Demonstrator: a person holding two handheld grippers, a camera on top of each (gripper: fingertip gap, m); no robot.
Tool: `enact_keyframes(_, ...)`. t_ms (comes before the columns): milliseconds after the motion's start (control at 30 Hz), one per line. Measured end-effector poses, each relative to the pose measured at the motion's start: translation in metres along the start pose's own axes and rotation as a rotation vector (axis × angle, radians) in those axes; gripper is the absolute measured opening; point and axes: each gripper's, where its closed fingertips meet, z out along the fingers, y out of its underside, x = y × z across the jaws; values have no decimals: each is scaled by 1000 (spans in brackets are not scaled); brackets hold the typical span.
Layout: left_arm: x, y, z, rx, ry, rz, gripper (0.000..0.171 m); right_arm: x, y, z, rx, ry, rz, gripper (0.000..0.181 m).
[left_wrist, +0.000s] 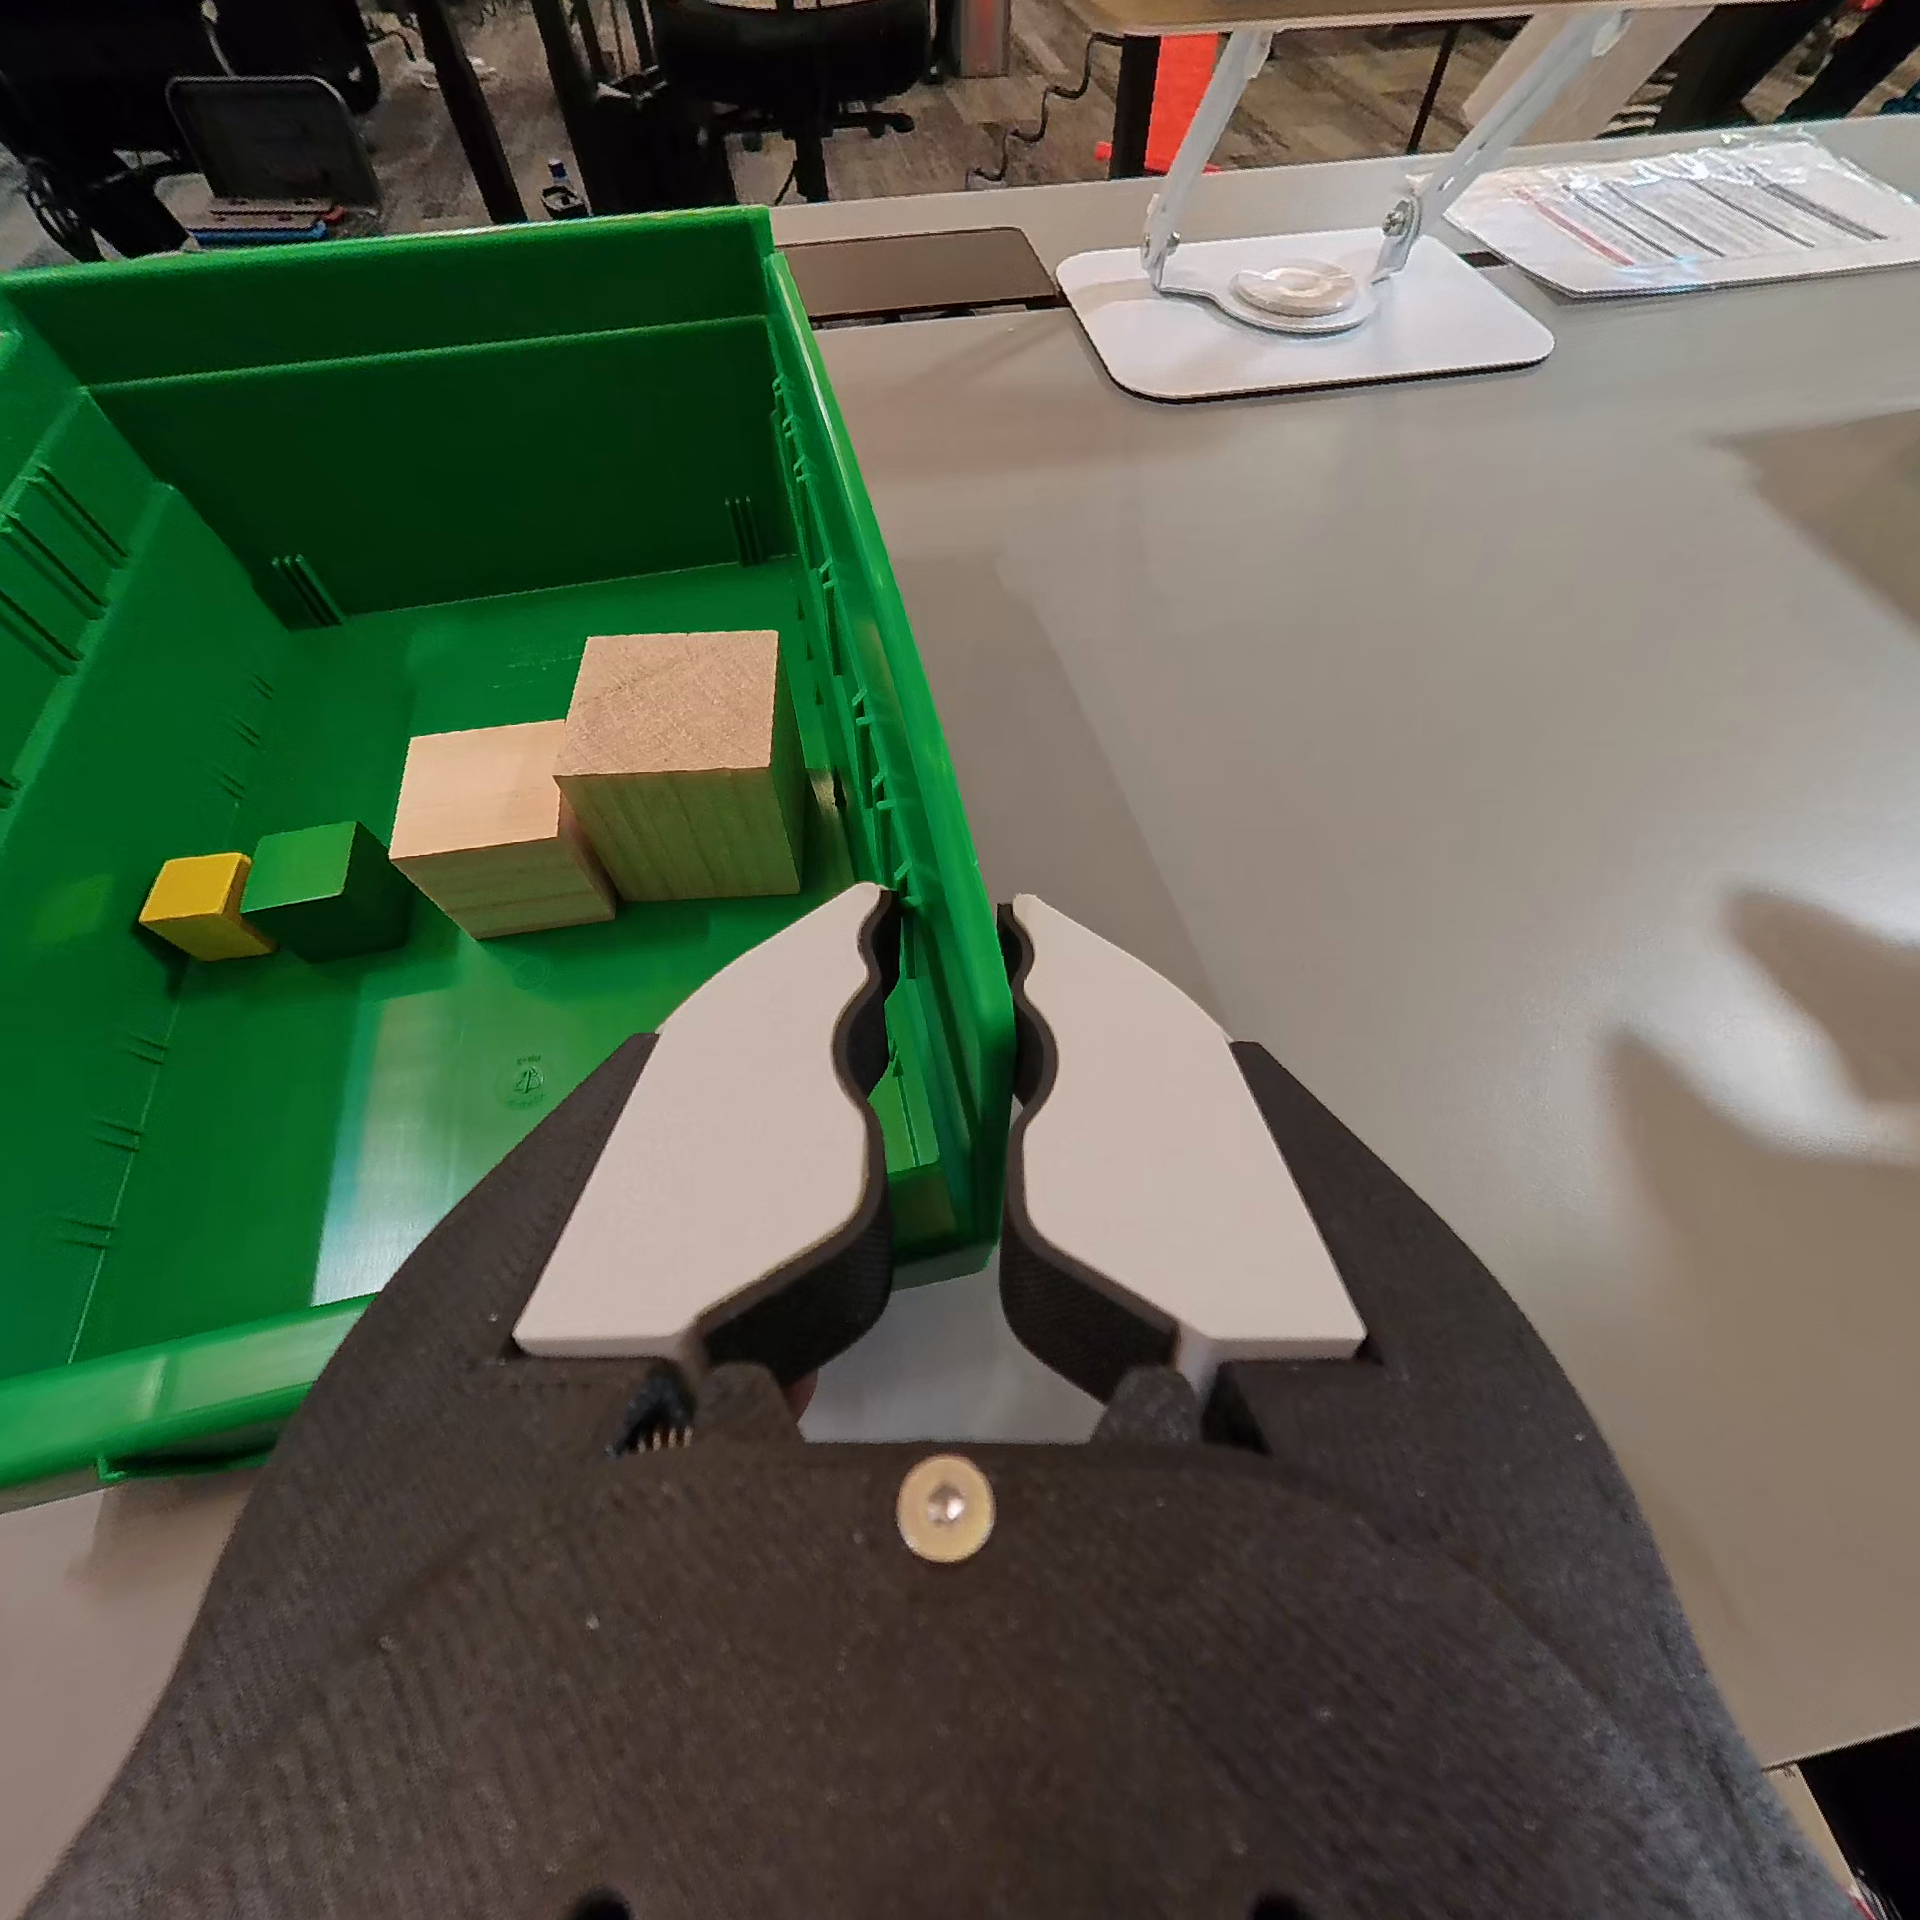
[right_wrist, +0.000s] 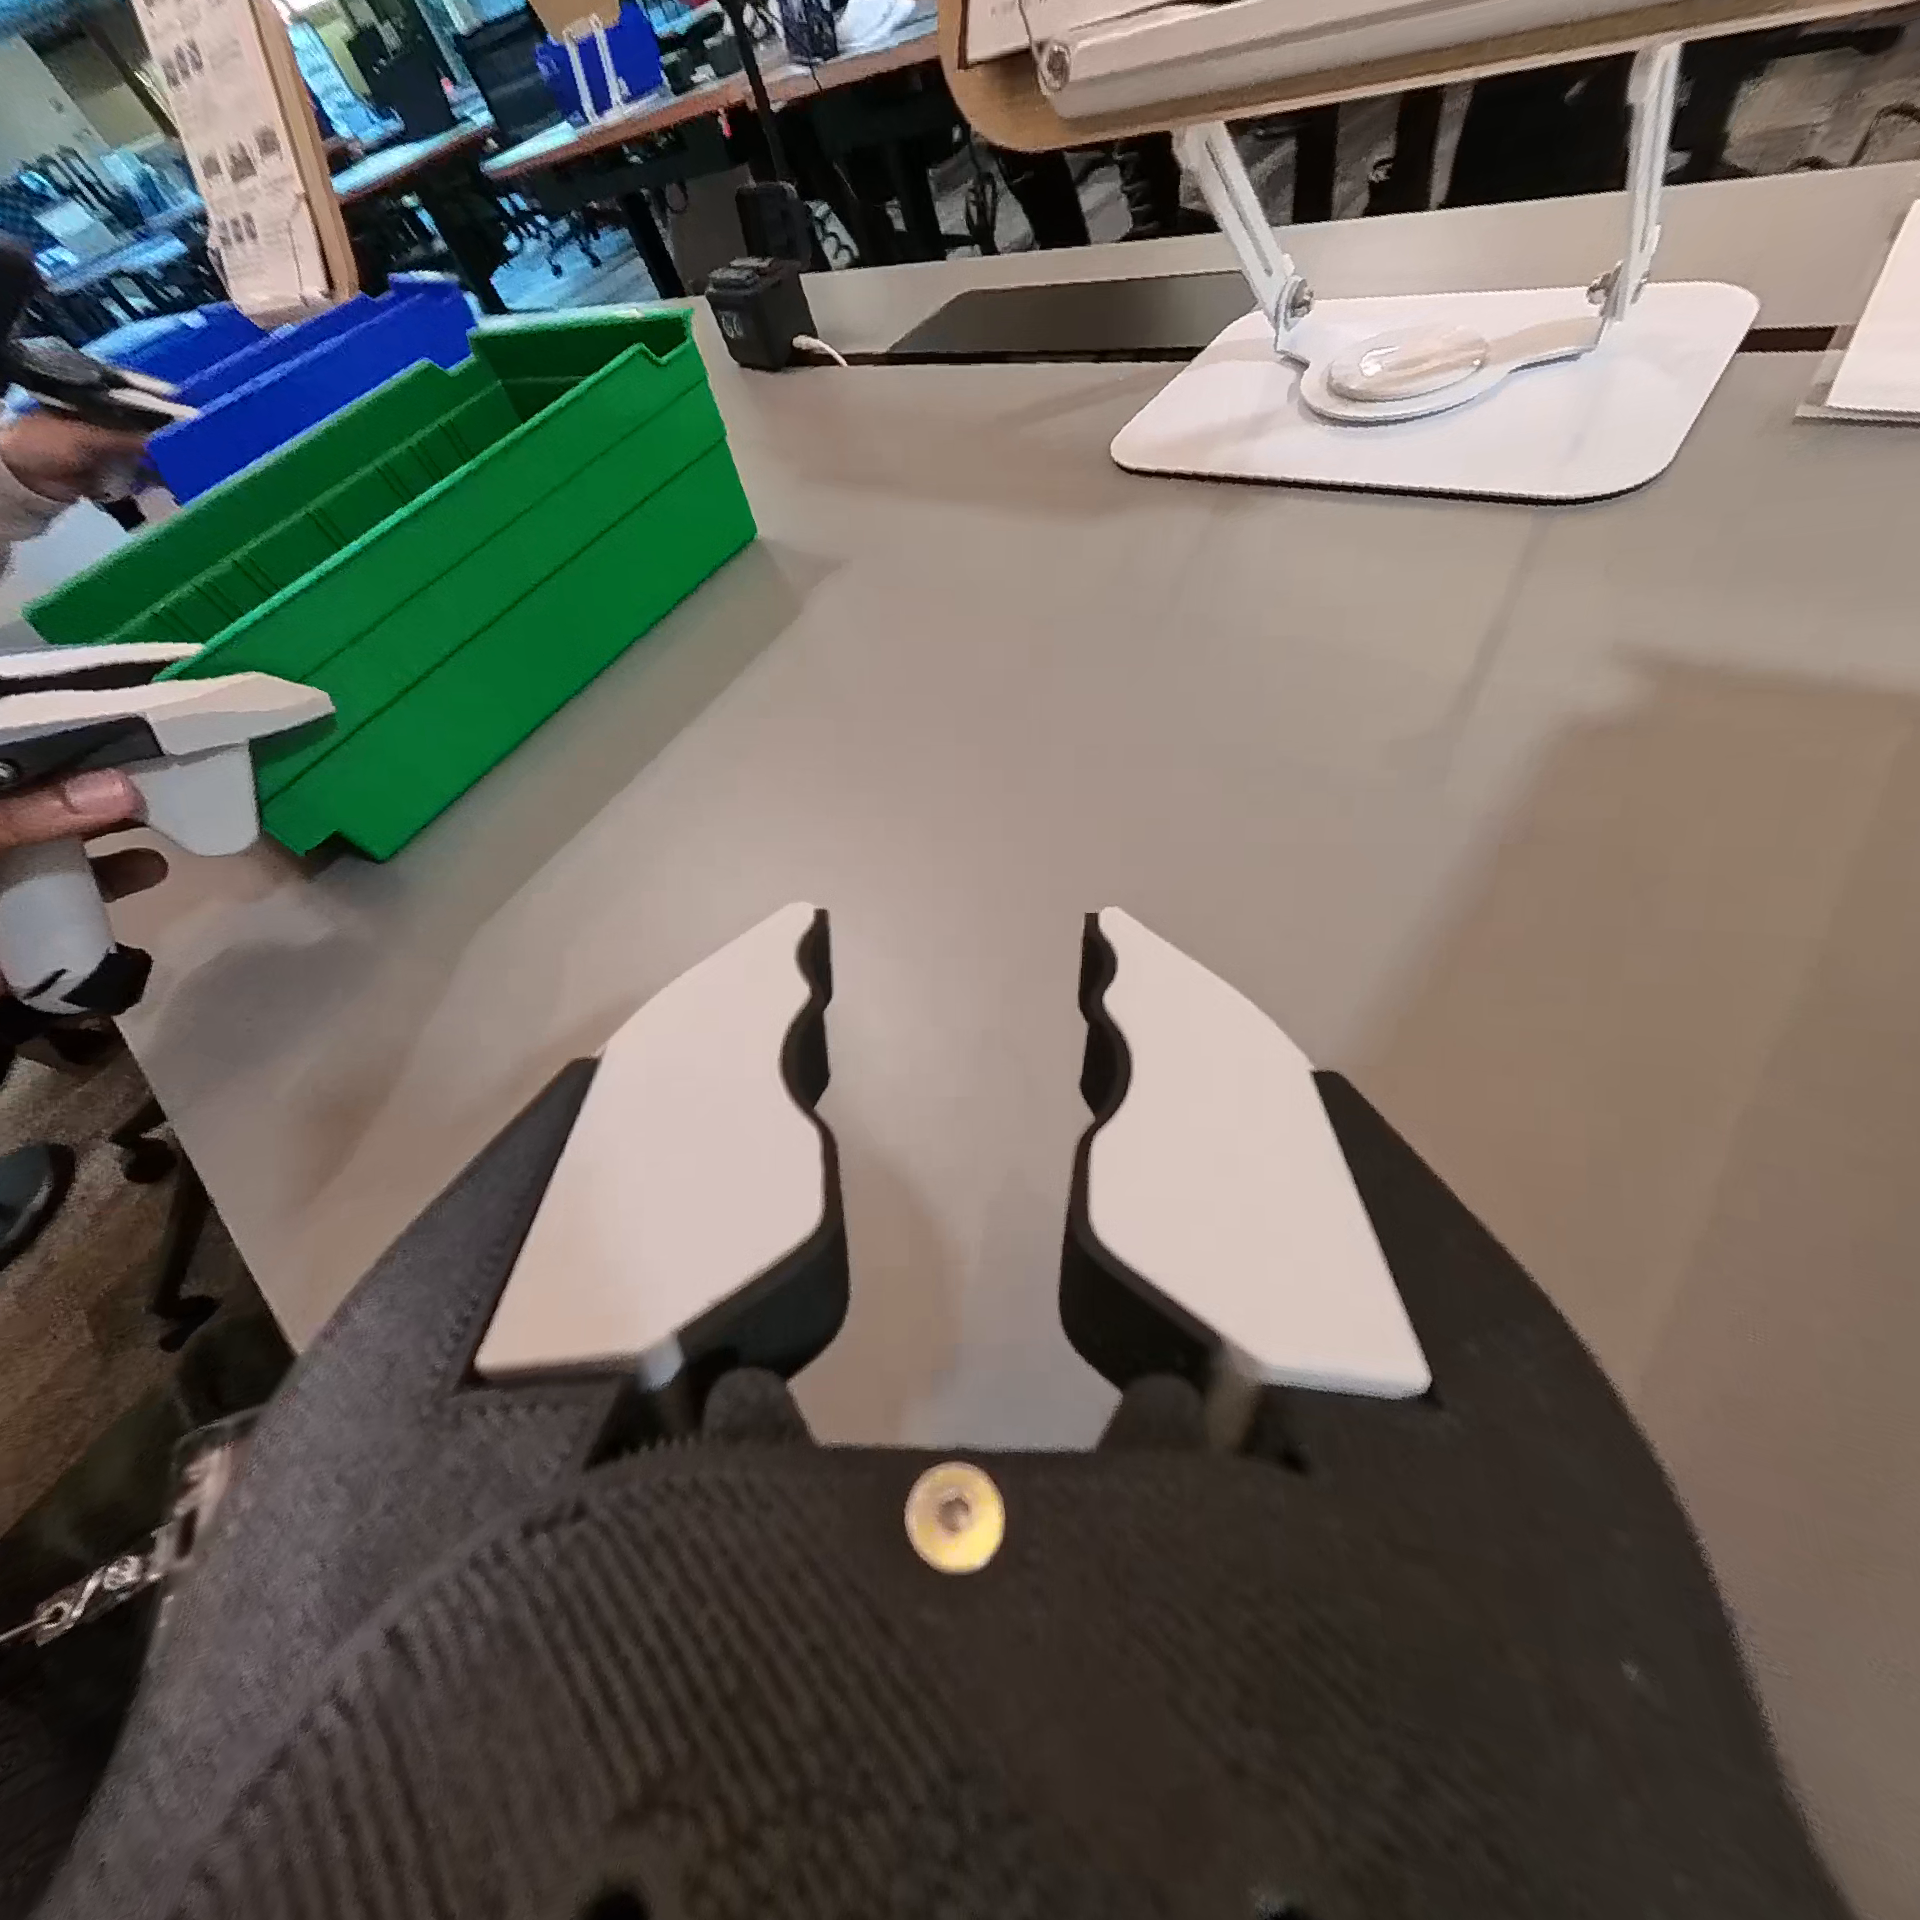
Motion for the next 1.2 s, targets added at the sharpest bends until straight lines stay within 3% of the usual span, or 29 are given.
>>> enact_keyframes(333,1,1,-1,-8,22,0,20,-13,-10,-4,60,-117,59,54)
enact_keyframes(533,3,4,-6,-39,91,-22,22,-11,-11,-5,62,-106,53,58)
enact_keyframes(800,3,-25,-30,129,153,19,25,-8,-10,-4,59,-119,107,61)
enact_keyframes(1033,-22,-51,-50,289,136,-113,43,-6,-9,-3,57,-118,119,61)
enact_keyframes(1200,-22,-49,-57,241,207,-101,45,-5,-8,-2,52,-115,125,61)
